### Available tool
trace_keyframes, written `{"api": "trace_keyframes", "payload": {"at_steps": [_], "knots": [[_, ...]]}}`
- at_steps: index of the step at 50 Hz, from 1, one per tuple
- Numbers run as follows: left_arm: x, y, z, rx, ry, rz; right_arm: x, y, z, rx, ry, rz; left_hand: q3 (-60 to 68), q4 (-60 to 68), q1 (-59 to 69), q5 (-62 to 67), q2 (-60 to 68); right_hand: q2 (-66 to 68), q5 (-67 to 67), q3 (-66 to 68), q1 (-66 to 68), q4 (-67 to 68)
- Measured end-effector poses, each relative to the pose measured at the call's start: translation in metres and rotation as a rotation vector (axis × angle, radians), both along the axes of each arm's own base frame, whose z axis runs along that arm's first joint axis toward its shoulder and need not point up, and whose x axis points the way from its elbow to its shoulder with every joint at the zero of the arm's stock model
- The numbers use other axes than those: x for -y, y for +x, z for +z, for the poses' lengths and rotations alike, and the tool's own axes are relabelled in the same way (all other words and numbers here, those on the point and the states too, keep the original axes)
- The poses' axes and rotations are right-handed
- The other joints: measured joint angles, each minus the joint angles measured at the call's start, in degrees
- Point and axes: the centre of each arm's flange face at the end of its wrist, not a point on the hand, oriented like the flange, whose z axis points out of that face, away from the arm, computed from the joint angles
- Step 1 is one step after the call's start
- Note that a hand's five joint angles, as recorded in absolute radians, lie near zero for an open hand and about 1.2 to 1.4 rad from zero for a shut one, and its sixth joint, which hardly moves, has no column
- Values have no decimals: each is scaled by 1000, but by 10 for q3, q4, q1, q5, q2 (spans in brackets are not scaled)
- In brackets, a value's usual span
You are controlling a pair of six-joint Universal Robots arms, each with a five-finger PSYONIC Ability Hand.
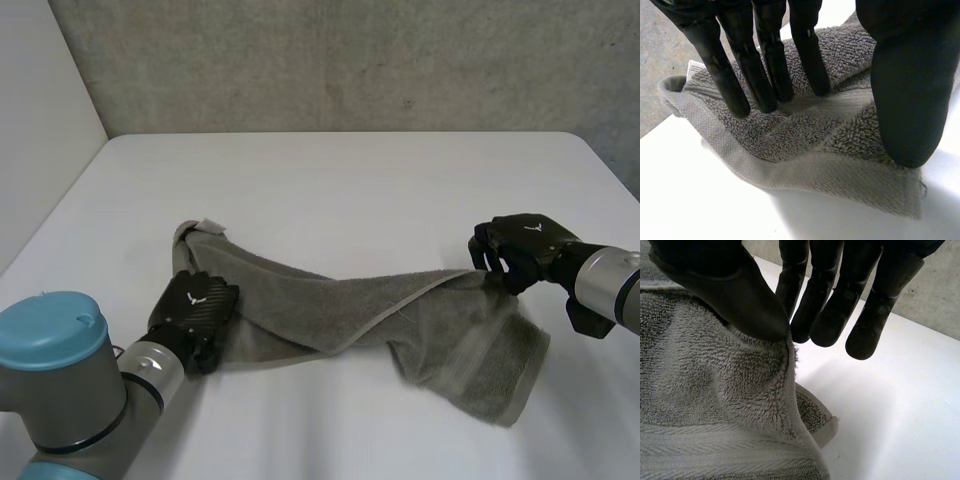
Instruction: Fold the towel.
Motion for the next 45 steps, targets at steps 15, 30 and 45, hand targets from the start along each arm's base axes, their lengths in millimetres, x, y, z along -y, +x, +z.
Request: {"api": "trace_keyframes", "payload": {"at_steps": [15,30,45], "knots": [[-5,-3,-5,50,-25,-76,-1,0,-1,0,3,2,-56,-56,-51,0,-50,0,0,0,0,0],[-10,-10,-11,21,-14,-166,-2,1,-2,0,3,2,46,47,52,0,53,0,0,0,0,0],[-10,-10,-12,27,-6,-168,-2,1,-4,-1,4,3,-91,-90,-83,0,-84,0,0,0,0,0]]}}
